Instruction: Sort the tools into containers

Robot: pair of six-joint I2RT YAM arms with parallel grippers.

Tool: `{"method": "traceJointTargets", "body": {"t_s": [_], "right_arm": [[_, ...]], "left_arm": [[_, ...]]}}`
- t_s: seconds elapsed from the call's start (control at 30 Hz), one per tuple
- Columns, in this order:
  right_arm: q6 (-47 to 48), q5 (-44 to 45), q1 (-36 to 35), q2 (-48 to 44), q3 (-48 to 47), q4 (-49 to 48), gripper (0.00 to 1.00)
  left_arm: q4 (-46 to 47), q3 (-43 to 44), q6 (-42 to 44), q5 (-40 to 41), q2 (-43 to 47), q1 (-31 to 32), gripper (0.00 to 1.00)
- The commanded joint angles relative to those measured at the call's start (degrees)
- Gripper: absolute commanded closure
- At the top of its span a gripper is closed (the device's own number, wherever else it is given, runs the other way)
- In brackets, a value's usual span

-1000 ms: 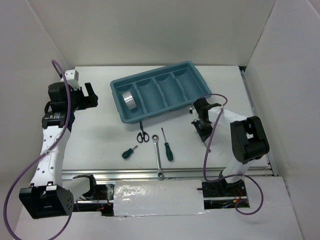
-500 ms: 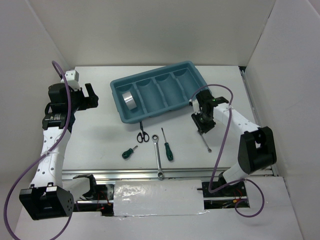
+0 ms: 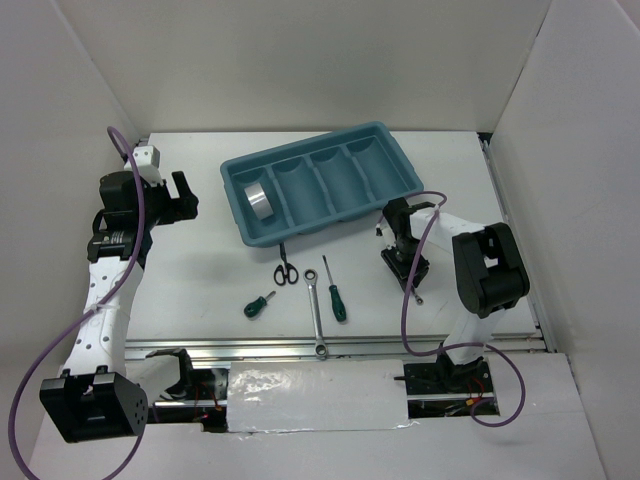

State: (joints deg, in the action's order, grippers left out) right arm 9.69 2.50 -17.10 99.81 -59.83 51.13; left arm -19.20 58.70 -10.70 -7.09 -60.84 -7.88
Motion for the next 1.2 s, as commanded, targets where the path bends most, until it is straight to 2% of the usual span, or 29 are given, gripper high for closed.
{"method": "traceJointTargets", "body": {"t_s": [0.0, 0.2, 0.47, 0.57, 0.7, 0.77, 1.17], "right_arm": [[0.1, 0.6, 0.4, 1.6, -2.5, -0.7, 0.57], [1.1, 1.1, 1.3, 3.4, -3.3, -0.5, 0.59], [1.7, 2.2, 2.4, 4.5, -3.9, -0.9, 0.68], [1.6, 1.5, 2.5, 4.3, -3.4, -1.9, 0.77], [1.7, 0.8, 2.6, 5.0, -3.4, -2.1, 0.95], [1.7, 0.7, 2.7, 4.7, -3.2, -2.2, 1.00], [1.2, -5.1, 1.8, -4.2, -6.8, 4.4, 1.00]], "left_arm": [[2.4, 0.5, 0.3, -0.1, 1.2, -0.4, 0.01], [2.7, 0.3, -0.2, -0.6, 0.9, -0.5, 0.01], [2.8, 0.6, -0.3, -0.2, 1.1, -0.4, 0.01], [2.6, 0.7, -0.2, -0.4, 1.3, -0.5, 0.01], [2.3, 0.7, 0.2, -0.6, 1.9, -0.5, 0.01], [2.2, 0.6, 0.3, -0.4, 2.1, -0.4, 0.01], [2.8, 0.5, -0.5, -1.2, 1.9, -0.4, 0.01]]}}
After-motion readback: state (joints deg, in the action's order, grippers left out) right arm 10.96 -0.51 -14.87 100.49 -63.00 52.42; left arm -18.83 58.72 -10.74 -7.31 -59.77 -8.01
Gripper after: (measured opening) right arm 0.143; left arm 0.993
